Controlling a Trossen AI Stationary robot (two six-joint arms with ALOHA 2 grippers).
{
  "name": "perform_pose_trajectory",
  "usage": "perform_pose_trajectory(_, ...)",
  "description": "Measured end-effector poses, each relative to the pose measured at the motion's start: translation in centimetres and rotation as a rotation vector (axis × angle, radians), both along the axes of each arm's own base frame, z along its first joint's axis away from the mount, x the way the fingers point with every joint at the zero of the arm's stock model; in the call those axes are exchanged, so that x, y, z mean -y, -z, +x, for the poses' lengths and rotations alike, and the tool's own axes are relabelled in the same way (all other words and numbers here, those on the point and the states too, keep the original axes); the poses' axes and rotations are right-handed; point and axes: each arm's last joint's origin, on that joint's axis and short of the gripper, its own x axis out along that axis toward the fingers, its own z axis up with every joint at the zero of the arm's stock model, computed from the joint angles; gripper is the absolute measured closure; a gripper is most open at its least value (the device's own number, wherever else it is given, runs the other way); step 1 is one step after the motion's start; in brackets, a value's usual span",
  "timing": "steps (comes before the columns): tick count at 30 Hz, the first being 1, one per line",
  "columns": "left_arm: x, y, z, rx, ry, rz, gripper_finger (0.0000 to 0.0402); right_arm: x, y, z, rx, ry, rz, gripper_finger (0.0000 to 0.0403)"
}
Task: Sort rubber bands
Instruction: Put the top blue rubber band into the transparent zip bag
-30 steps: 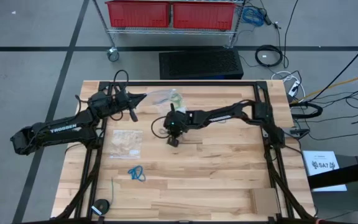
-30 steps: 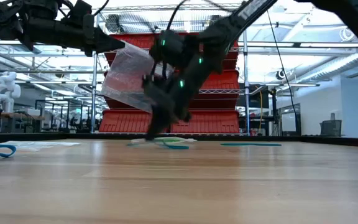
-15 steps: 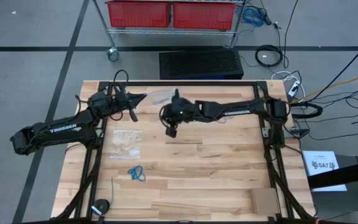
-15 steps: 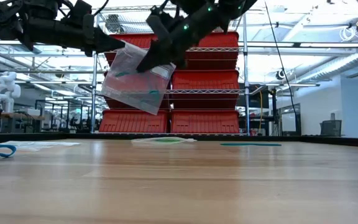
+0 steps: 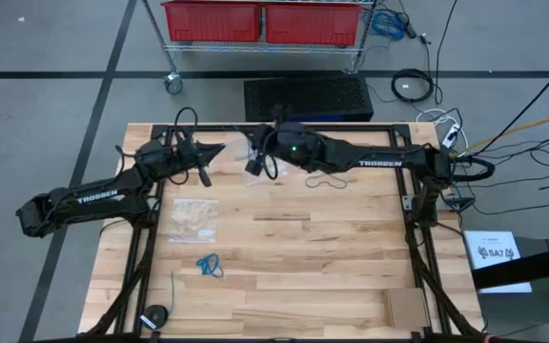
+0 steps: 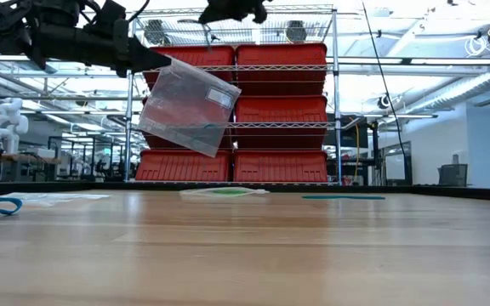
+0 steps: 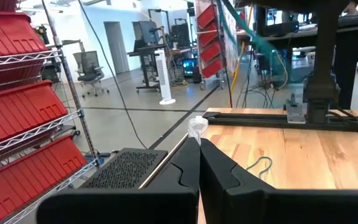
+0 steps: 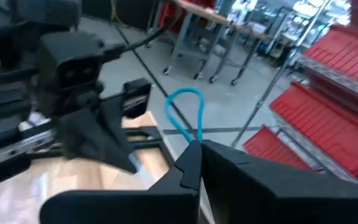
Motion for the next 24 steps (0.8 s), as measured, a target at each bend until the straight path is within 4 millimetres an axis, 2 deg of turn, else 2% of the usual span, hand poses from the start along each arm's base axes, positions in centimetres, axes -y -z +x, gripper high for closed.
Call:
perform_pose_trajectory(5, 0.0, 0.0, 0.0, 0.001, 0.001, 0.001, 0.0401, 1.1, -0.8, -0.1, 0.038, 0.047, -0.029, 0.0402)
perform_pose_trajectory(13, 0.0, -0.1, 0.0, 0.008, 0.01, 0.005, 0.0401, 2.8, 1.0, 0.9, 0.035, 0.084, -0.006, 0.0402)
perform_pose_trajectory(17, 0.0, -0.1, 0.0, 0.008, 0.011, 0.005, 0.0401, 3.0, 1.9, 1.4, 0.026, 0.087, 0.002, 0.0402)
perform_pose_trajectory(24, 0.0, -0.1, 0.0, 0.009, 0.011, 0.005, 0.0401, 3.0, 1.9, 1.5, 0.05, 0.091, 0.014, 0.0403)
